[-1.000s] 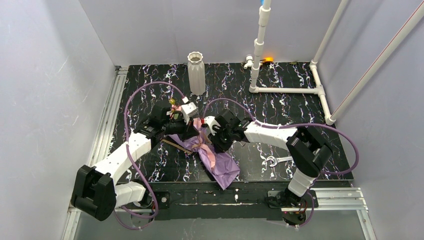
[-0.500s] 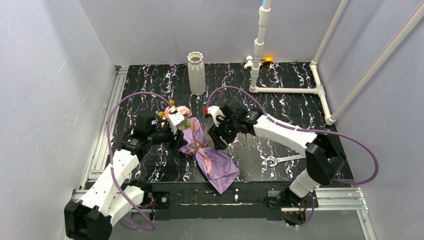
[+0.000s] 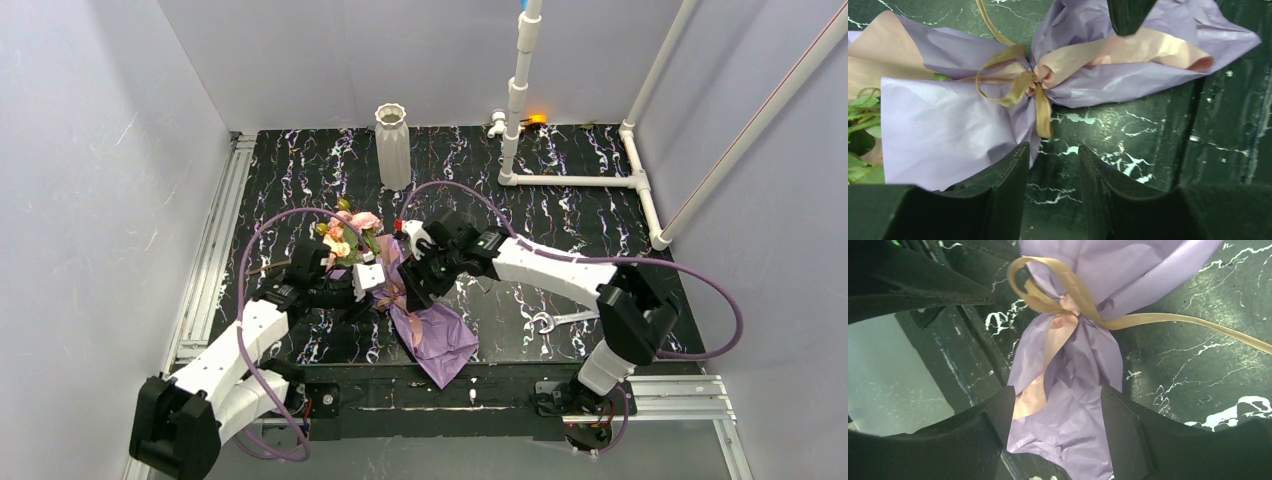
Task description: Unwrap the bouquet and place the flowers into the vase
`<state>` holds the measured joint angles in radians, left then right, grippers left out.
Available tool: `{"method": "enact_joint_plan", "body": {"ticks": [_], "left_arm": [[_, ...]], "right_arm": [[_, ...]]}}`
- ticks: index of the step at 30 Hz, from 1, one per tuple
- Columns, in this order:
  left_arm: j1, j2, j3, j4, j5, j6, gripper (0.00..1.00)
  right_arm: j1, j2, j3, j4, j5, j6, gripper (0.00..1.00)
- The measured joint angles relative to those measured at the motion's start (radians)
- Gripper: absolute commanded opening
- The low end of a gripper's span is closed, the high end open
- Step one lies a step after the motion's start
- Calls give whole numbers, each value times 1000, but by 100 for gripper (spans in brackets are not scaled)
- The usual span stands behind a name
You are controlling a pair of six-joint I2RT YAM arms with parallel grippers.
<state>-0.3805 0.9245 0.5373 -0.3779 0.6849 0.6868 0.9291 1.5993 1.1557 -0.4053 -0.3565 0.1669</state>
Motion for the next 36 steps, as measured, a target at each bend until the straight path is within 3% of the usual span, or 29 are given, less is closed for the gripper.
{"method": "enact_joint_plan", "body": {"ticks": [6,9,18,21,27,36], "left_arm": [[-28,116,-6,126,-32,45,39],[-44,148,-14,182,-49,53,40],[-97,162,-43,284,-98,20,39],[-106,126,-57,294,-99,-3,39],[-164,82,-66,312,-103,1,38],[-226,187,-72,378,-174,46,36]], "right_arm": [[15,67,-21,38,51,14,71],[18,80,-44,54,87,11,65],[21,126,-86,114,140,-12,30],[21,126,-114,154,138,-12,22],[22,126,-142,203,137,-12,21],[22,126,-152,221,134,-13,14]]}}
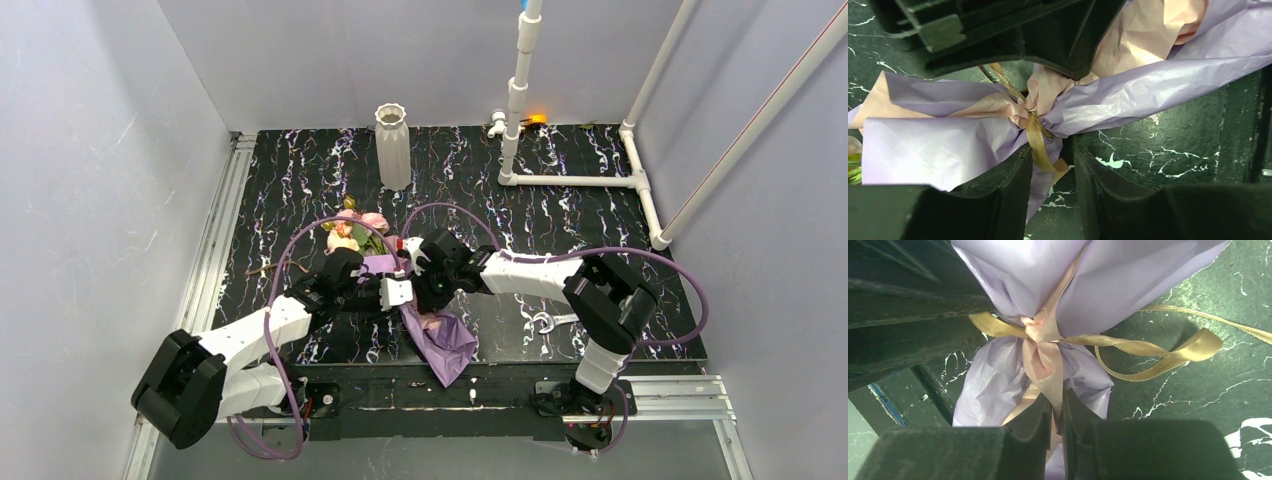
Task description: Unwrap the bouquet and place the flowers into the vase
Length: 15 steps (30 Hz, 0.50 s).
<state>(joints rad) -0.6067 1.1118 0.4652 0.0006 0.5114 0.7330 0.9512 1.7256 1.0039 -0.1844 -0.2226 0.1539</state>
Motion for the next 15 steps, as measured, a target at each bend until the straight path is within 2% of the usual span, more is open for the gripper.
{"method": "enact_joint_plan", "body": {"ticks": [4,5,10,15], "left_arm": [[-8,24,0,16,-26,14,39],[-10,20,-2,20,-32,14,38],[-11,-1,-23,34,-60,7,0],[-10,-32,-17,33,-67,-41,0]], "right_arm": [[0,0,-1,3,1,-6,1],[0,0,-1,4,1,-9,1],[0,0,-10,18,-1,-24,1],[0,0,-18,30,-1,-27,1]]}}
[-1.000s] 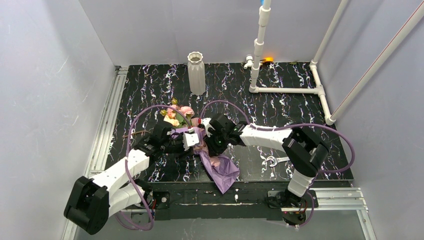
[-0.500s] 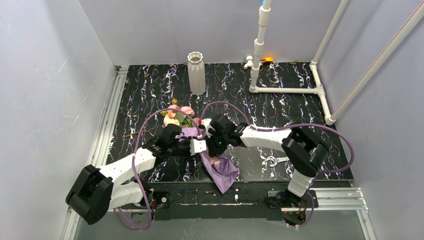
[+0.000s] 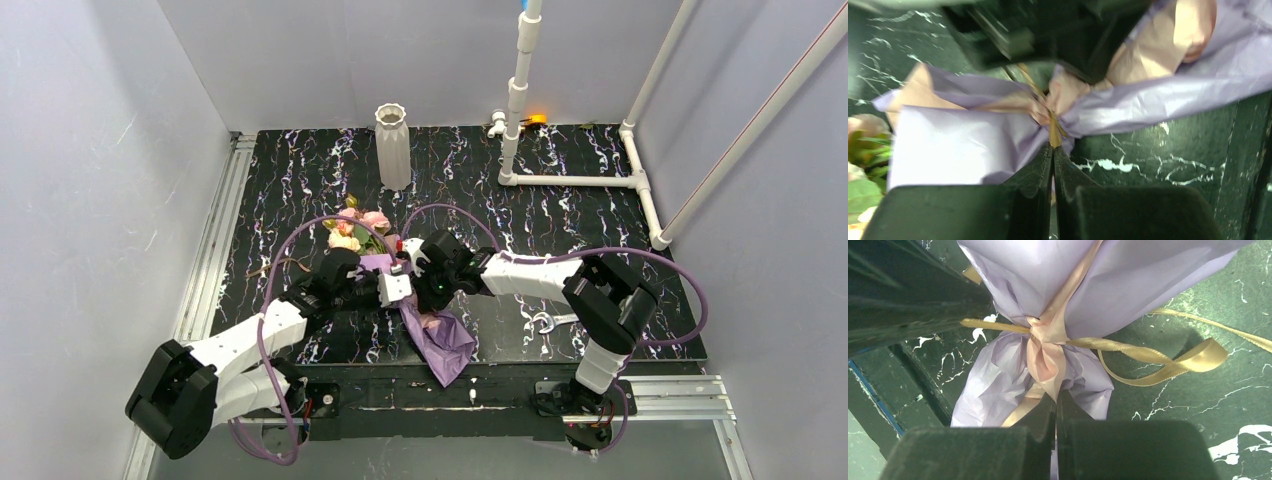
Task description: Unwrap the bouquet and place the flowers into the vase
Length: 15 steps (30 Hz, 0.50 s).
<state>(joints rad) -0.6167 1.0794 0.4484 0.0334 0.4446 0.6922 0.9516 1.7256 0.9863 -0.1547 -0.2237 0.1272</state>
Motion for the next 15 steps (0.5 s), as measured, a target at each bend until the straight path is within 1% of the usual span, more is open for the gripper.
{"method": "enact_joint_plan", "body": {"ticks": [5,8,11,15], "left_arm": [[-1,-21,79,-32,4,-111,0],[-1,-21,93,-61,3,-152,0],[0,-21,93,-77,-12,-148,0],[2,-50,47,-100,-5,-58,0]], "right_arm": [[5,0,1,7,0,0,1],[8,0,2,12,1,1,1],[8,0,2,11,5,5,1],[2,0,2,2,8,8,1]]}}
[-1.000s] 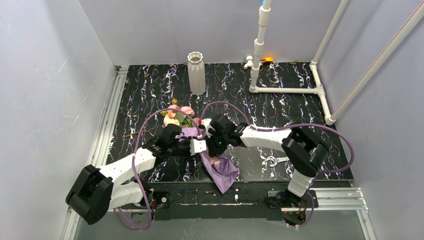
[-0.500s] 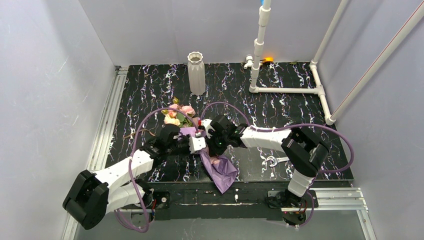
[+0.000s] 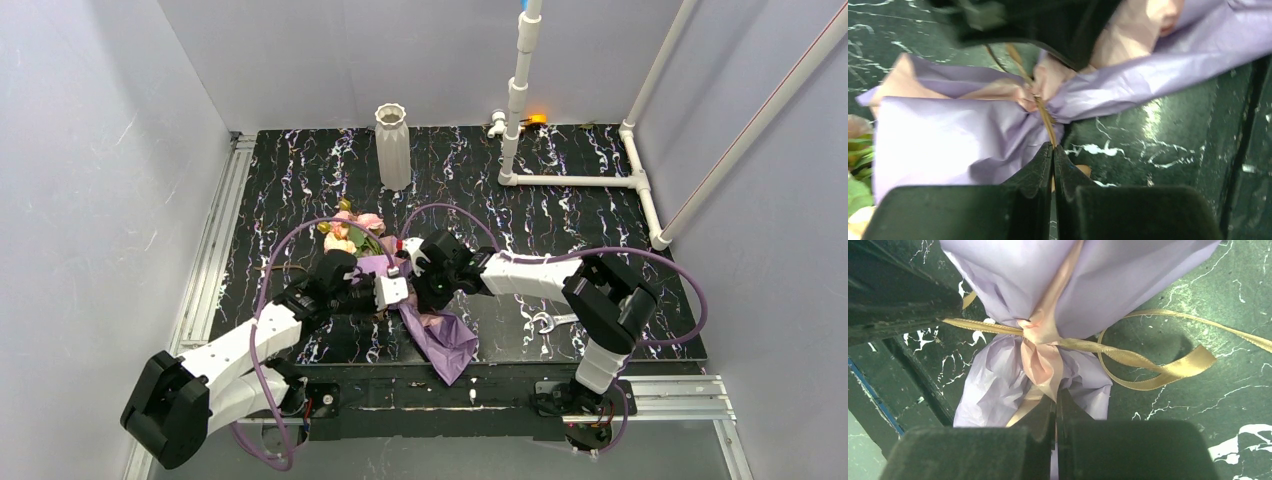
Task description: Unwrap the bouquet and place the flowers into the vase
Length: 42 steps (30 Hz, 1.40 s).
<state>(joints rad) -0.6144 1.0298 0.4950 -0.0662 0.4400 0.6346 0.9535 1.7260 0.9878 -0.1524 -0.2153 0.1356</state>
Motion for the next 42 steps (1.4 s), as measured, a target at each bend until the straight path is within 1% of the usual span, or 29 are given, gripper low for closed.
{"method": "enact_joint_plan", "body": {"ticks": [3,6,11,13,18,20,23,24,28,29,32,36,39,42], "left_arm": [[-10,-14,-37,-29,16,63,0],[-31,21,-25,-42,16,80,0],[-35,20,78,-55,29,-7,0],[-30,18,98,-58,27,-41,0],[16,-10,4,-50,47,-17,0],[-2,-10,-6,-63,55,-3,0],[-49,0,24,-61,52,2,0],[-41,2,41,-62,59,-13,0],[96,6,120,-89,110,-87,0],[119,-1,122,-97,122,-85,0],[132,-27,90,-115,146,-35,0],[74,-4,53,-144,140,63,0],[10,19,68,-147,130,92,0],[-30,42,93,-144,123,105,0]], "right_arm": [[-3,5,6,-8,-4,5,1],[-3,11,13,-14,-5,12,1],[-4,15,19,-24,-16,19,1],[-4,15,23,-24,-20,19,1],[-7,16,23,-36,3,19,1],[-7,16,23,-36,3,19,1],[-7,16,23,-38,2,19,1],[-7,16,23,-40,0,19,1],[-7,12,24,-18,-9,20,1],[-8,10,26,-2,-5,19,1],[-14,8,26,5,5,18,1],[-18,10,17,-22,13,17,1],[-19,10,17,-29,18,18,1],[-20,10,17,-30,19,18,1]]}}
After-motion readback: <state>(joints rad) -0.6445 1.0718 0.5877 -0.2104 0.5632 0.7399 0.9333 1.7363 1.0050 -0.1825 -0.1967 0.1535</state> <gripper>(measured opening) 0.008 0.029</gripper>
